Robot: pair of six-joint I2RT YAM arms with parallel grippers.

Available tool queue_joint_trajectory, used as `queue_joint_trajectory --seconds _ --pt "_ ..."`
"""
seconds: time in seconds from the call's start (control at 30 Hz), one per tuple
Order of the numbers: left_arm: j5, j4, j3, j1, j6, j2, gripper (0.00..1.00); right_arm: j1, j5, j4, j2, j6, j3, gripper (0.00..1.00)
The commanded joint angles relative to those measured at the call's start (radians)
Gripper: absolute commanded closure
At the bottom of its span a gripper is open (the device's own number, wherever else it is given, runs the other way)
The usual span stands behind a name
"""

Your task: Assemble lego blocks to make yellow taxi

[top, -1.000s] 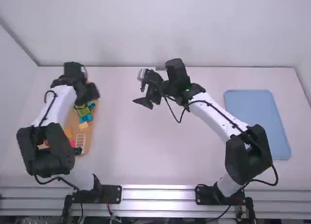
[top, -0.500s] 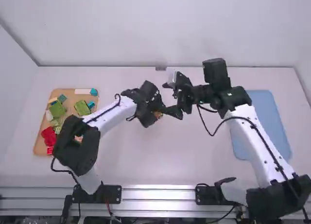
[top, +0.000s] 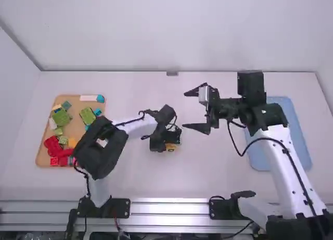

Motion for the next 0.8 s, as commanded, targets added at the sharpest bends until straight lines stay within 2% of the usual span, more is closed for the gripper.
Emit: queue_joint_trajectory --seconds 0.0,0.07,0.1,0.23,0.4,0.6,0.73,0.77 --pt "-0.01 0.035 -0.032 0.003 0.038 0.002 0.44 0.0 -0.031 0.087 0.021 0.134 -0.027 0.02" --pt "-0.032 0.071 -0.044 0.003 0.012 0.002 0.33 0.001 -0.026 0.168 0.032 0.204 -0.043 0.02" --pt "-0.05 0.085 -0.045 0.003 -0.016 0.002 0.01 0.001 -0.025 0.2 0.036 0.233 -0.05 0.02" --pt "-0.132 0.092 -0.007 0.004 -0.208 -0.03 0.01 0.003 -0.024 0.372 0.064 0.38 -0.068 0.02" --pt "-0.065 0.02 0.072 0.071 -0.281 -0.129 0.01 0.076 0.079 0.579 0.124 0.569 -0.068 0.02" --pt "0.088 0.012 0.075 0.306 -0.423 -0.283 0.01 0.165 0.137 0.735 0.203 0.623 -0.065 0.02" --pt "0.118 -0.043 0.076 0.518 -0.685 -0.394 0.01 0.199 0.136 0.806 0.25 0.659 -0.065 0.02" --pt "0.117 -0.05 0.076 0.532 -0.706 -0.403 0.02 0.203 0.136 0.811 0.254 0.659 -0.065 0.02"
